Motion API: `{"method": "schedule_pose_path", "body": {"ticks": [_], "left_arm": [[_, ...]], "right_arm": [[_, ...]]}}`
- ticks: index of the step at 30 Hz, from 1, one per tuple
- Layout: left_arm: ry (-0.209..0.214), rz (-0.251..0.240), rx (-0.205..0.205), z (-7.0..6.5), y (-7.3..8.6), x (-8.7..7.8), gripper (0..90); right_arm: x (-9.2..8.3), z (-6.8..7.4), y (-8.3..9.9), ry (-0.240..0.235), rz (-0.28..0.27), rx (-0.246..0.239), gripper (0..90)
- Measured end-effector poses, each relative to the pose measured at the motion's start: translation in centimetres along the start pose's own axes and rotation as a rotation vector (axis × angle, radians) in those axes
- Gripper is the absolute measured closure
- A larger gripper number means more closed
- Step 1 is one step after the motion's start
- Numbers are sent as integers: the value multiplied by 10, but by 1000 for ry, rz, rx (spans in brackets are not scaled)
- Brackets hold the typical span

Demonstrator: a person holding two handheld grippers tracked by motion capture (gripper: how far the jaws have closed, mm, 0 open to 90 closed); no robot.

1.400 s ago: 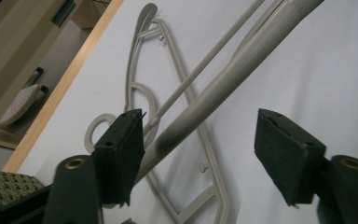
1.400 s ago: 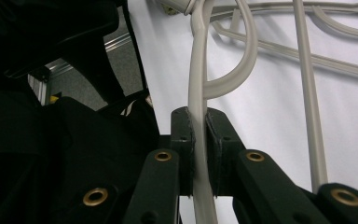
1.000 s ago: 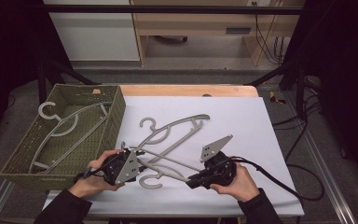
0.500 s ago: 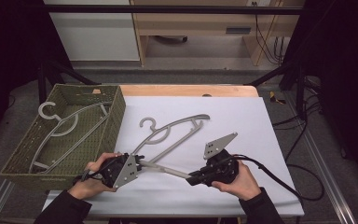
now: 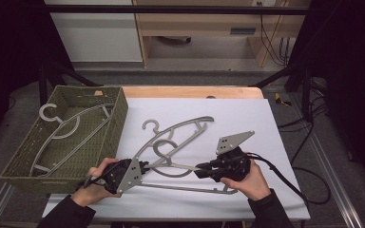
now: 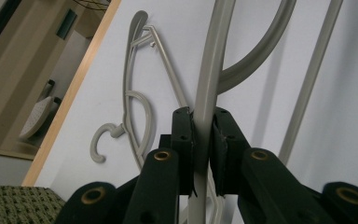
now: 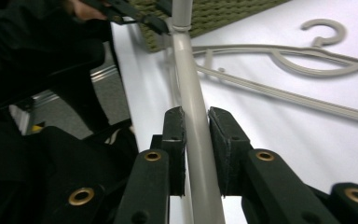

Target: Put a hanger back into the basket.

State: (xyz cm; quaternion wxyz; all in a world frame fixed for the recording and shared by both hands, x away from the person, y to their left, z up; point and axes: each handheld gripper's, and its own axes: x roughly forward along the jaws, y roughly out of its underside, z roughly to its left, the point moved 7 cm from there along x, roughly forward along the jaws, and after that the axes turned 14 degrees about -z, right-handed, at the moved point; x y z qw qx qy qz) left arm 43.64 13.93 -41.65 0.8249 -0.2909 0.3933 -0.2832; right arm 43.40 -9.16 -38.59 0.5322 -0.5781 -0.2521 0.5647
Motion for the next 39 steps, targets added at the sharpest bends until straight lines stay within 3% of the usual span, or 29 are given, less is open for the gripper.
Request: {"method": "schedule_pose_path", "body": {"ticks": [7, 10, 11, 12, 13, 15, 17, 18, 19, 24, 29, 39], "left_arm": [[-3, 22, -53, -1, -2, -1, 814], [-25, 23, -98, 2, -1, -2, 816], [-33, 21, -117, 3, -1, -2, 817], [-41, 21, -128, 4, -1, -3, 817], [-53, 21, -153, 6, -1, -4, 817], [-74, 30, -168, 8, 0, -5, 817], [-97, 34, -197, 10, 0, -5, 817], [-103, 37, -206, 11, 1, -6, 817], [-115, 42, -228, 12, 2, -6, 817], [-158, 51, -292, 20, 6, -10, 817], [-208, 40, -358, 31, 7, -19, 817], [-299, 6, -416, 63, 0, -47, 817]], "right_arm": [[-3, -11, 0, 86, -43, -18, 664], [-8, -19, -3, 157, -105, -35, 557], [-12, -23, -6, 200, -153, -48, 489], [-12, -23, -6, 200, -153, -48, 489], [-17, -28, -7, 233, -203, -50, 452], [-19, -29, -7, 243, -221, -45, 424], [-26, -34, -8, 294, -271, -48, 330], [-26, -34, -8, 294, -271, -48, 330], [-30, -37, -8, 325, -298, -62, 244], [-37, -42, -6, 387, -331, -76, 175], [-47, -49, 1, 434, -346, -49, 134], [-58, -60, 9, 488, -361, -14, 99]]}}
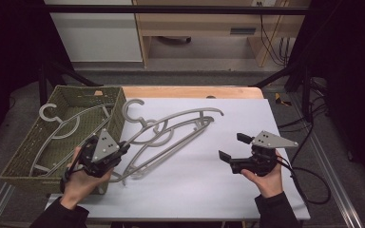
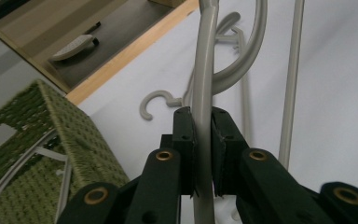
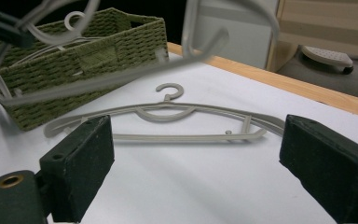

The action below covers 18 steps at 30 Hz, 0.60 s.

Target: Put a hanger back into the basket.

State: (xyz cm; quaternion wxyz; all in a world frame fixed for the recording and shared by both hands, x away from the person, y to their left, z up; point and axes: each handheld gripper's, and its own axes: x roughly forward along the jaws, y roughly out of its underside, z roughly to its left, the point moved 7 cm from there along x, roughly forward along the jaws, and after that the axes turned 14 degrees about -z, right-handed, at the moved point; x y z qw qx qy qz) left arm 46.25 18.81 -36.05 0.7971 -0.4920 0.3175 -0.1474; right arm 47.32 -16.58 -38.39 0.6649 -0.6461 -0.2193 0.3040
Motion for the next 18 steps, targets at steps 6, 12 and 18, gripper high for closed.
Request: {"method": "schedule_pose_path", "body": {"ticks": [6, 12, 18], "left_arm": [[-4, -50, -53, 26, -21, -14, 817], [-34, -51, -71, 46, -33, -22, 817], [-86, -53, -69, 66, -40, -31, 817]], "right_arm": [[-3, -6, 3, 15, 2, 8, 84], [-7, -11, 4, 24, 1, 14, 80], [-11, -14, 4, 38, -4, 19, 75]]}}
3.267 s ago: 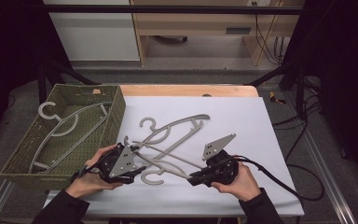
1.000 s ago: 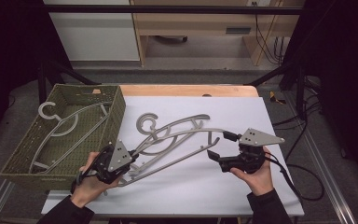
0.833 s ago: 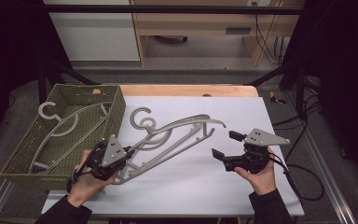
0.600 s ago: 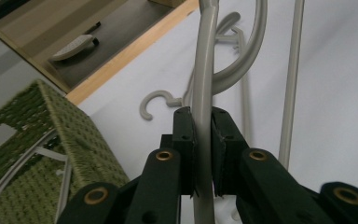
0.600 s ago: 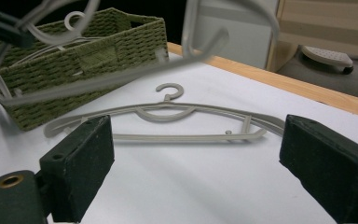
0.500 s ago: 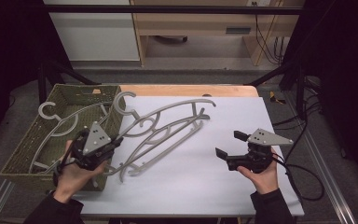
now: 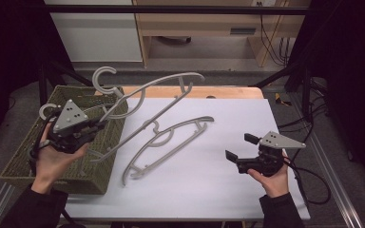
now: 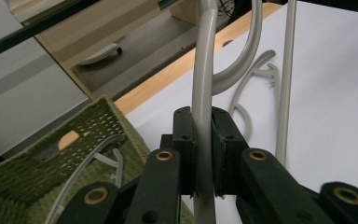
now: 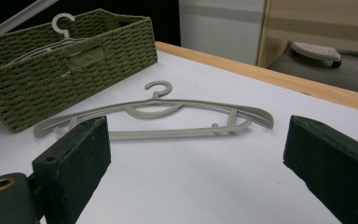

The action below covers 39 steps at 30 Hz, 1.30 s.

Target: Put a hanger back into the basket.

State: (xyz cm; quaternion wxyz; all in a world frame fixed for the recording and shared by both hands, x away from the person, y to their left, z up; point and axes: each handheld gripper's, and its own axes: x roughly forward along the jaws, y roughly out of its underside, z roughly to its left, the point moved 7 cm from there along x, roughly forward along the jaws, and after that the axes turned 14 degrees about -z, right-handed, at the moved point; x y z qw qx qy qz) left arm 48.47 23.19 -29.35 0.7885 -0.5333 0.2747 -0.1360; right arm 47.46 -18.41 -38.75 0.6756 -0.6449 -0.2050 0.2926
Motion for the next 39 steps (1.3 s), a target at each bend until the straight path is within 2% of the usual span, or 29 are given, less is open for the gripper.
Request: {"method": "schedule_pose_path", "body": {"ticks": [6, 16, 27, 34, 39], "left_arm": [[-53, 18, -2, 27, 4, -6, 817], [-136, 44, -36, 70, 28, -11, 817], [-175, 86, -9, 104, 64, -16, 816], [-207, 106, -2, 123, 85, -24, 816], [-224, 142, -9, 138, 105, -30, 816]], "right_arm": [[-3, -4, 2, 8, 2, 2, 69], [-3, -5, 4, 15, 7, 4, 66], [-2, -5, 5, 14, 15, 4, 63], [-1, -5, 7, 9, 21, 0, 62], [0, -4, 7, 10, 27, 6, 62]]}}
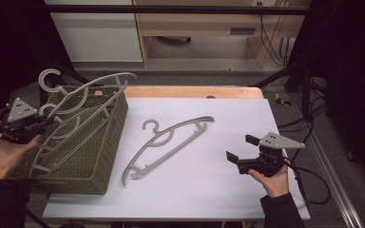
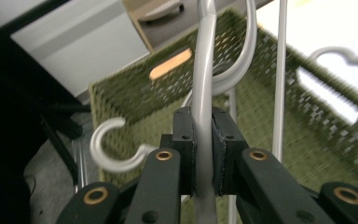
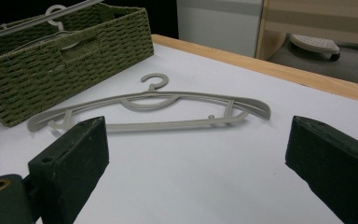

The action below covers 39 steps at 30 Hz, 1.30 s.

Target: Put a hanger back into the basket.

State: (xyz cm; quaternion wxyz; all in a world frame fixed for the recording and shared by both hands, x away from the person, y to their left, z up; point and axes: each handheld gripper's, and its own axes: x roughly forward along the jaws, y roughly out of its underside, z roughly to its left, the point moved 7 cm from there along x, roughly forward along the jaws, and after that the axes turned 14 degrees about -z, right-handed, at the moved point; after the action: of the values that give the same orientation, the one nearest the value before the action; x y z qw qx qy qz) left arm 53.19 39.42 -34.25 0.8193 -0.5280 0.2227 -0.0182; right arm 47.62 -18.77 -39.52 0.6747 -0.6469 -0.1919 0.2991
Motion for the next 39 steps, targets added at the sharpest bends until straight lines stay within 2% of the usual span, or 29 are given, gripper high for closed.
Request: {"method": "schedule_pose_path", "body": {"ticks": [7, 13, 19, 23, 25, 29, 31, 35, 36, 39], "left_arm": [[-33, 50, -30, 19, 26, -2, 816], [-45, 100, -52, 25, 46, 0, 816], [-32, 138, -97, 23, 62, 4, 816], [-14, 187, -91, 20, 72, 7, 816], [-8, 195, -89, 16, 73, 9, 815], [13, 261, -90, 7, 79, 19, 813], [17, 310, -95, 2, 84, 25, 811], [24, 374, -123, -4, 93, 34, 809], [23, 382, -118, -4, 95, 35, 809], [22, 401, -137, -3, 97, 36, 808]], "right_arm": [[1, 0, 1, -4, 3, -3, 62], [3, 1, 2, -6, 8, -9, 61], [4, 1, 4, -9, 16, -7, 60], [4, 2, 4, -10, 21, -8, 59], [4, 2, 4, -10, 21, -9, 59], [4, 2, 4, -9, 22, -9, 58], [3, 2, 4, -12, 23, -11, 59], [3, 2, 4, -12, 24, -11, 59], [4, 2, 4, -13, 24, -12, 59], [4, 2, 5, -11, 25, -12, 58]]}}
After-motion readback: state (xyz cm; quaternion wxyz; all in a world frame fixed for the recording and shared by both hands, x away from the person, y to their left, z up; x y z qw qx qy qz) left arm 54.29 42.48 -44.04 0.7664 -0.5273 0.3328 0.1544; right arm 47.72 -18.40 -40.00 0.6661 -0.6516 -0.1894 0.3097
